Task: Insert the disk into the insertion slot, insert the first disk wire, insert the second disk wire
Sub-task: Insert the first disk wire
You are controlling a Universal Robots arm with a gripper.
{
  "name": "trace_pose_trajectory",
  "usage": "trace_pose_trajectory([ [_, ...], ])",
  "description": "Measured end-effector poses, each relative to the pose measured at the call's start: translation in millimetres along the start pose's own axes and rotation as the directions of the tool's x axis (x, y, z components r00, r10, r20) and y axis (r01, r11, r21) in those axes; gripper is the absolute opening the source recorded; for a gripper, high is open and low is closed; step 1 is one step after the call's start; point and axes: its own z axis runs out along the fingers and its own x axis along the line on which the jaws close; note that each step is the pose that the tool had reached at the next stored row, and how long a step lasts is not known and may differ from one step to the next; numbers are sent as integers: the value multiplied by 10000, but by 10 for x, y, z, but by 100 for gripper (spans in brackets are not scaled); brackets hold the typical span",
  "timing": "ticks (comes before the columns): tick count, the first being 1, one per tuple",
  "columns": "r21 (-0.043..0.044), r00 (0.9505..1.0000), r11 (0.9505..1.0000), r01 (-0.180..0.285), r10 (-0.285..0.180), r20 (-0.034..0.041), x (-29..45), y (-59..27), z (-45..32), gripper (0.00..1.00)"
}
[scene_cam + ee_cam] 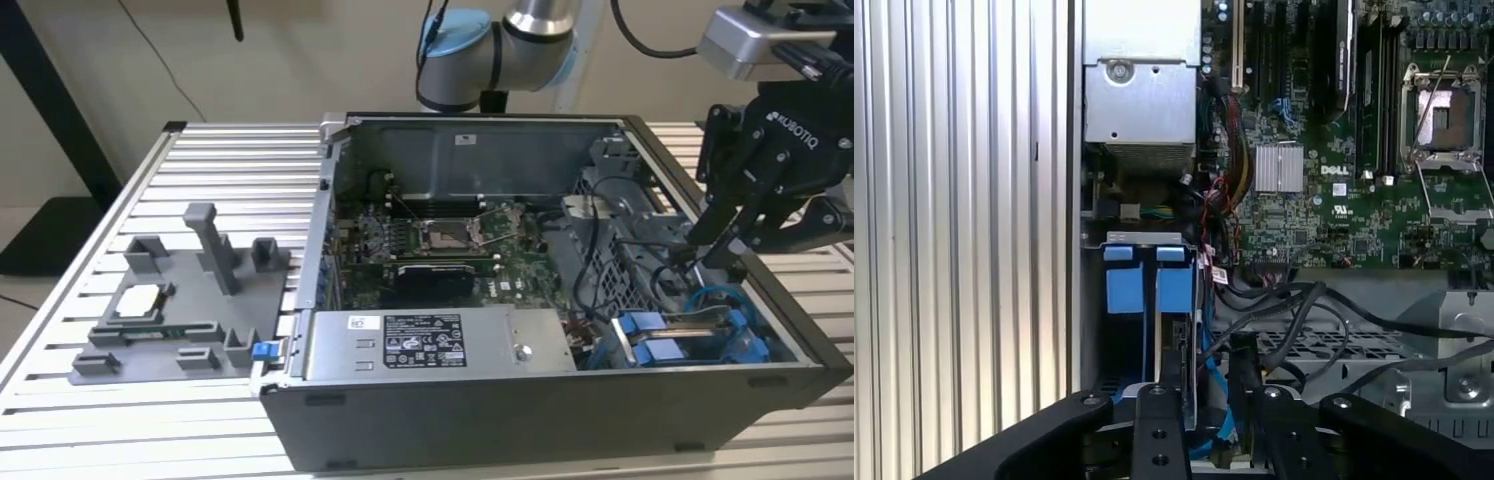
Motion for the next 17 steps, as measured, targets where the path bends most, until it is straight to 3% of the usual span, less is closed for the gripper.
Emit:
trace_pose_trajectory([
  [2, 20, 10000, 10000, 0, 0, 1, -5, 3, 1, 100],
  [9, 239, 10000, 9997, 7, -8, 6, -29, 33, 9, 100],
  [13, 320, 10000, 9995, 9, -9, 9, -84, 74, 35, 100],
  [17, 562, 10000, 9984, 23, -23, 13, -138, 110, 75, 100],
])
